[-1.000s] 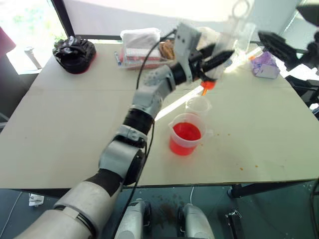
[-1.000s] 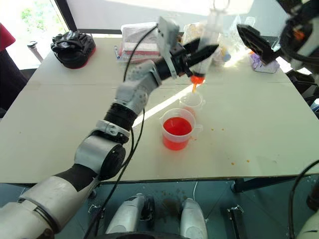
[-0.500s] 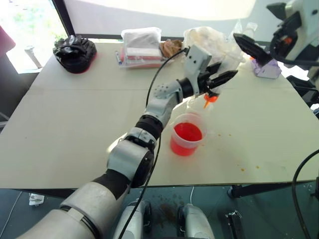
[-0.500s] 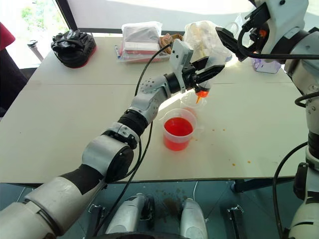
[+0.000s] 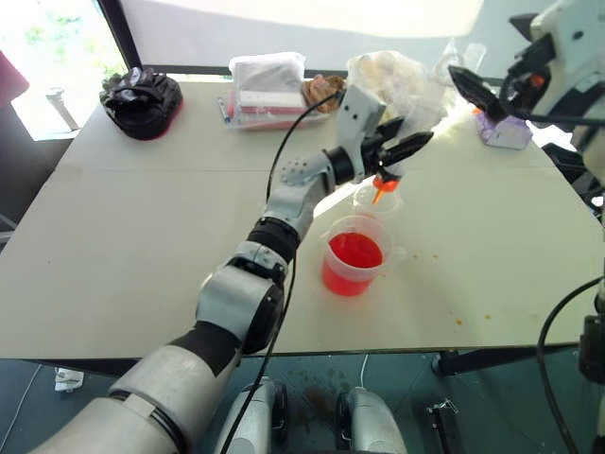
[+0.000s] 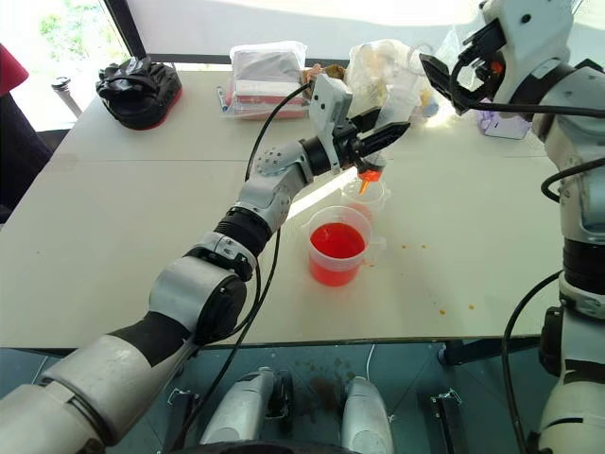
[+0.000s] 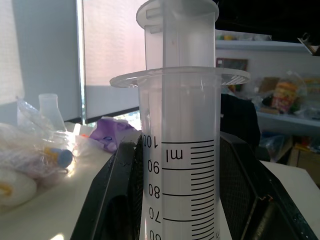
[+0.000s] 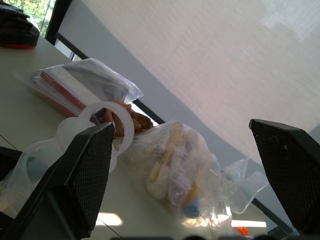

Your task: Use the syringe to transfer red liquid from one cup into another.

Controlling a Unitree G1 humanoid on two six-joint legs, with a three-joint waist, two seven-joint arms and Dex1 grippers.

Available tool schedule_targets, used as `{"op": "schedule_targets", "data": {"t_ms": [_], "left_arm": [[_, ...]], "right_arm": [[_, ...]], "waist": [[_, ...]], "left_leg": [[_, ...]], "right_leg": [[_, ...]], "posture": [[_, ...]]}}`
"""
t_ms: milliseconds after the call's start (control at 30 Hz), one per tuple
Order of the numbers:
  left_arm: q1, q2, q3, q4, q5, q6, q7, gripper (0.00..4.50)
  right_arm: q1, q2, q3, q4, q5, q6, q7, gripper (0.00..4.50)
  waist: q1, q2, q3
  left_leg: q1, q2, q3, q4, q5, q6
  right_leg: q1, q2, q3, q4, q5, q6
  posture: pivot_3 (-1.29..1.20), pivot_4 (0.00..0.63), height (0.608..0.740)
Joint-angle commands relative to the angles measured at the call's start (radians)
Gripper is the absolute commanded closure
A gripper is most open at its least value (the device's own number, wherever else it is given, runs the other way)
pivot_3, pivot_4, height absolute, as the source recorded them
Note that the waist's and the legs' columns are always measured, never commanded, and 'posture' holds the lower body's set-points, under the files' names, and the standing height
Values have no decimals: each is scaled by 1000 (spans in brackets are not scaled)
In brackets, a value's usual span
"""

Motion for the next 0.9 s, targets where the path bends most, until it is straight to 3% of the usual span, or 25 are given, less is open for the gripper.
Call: {"op": "schedule_targets", "data": {"t_ms": [33,267,900], "left_arm": [[-43,-23,-1,-41,7,-54,-15,3011],[-63,-35,15,-10,13,-73,-5,3011],[-141,-17,96,-37,-48,-42,30,3011]], "right_arm": [[-35,17,18,58,-59,-31,7,871],[-40,69,49,20,-62,-12,50,4466],[142,239,51,-208,-22,178,66,4466]], "waist": [[-1,0,0],[1,0,0],[-1,0,0]], "left_leg": [[0,0,0,0,0,0],[0,0,0,0,0,0],[0,0,0,0,0,0]], "right_leg": [[0,0,0,0,0,0],[0,0,0,0,0,0],[0,0,0,1,0,0]], "posture": [[0,150,740],[0,150,740],[0,150,740]]}}
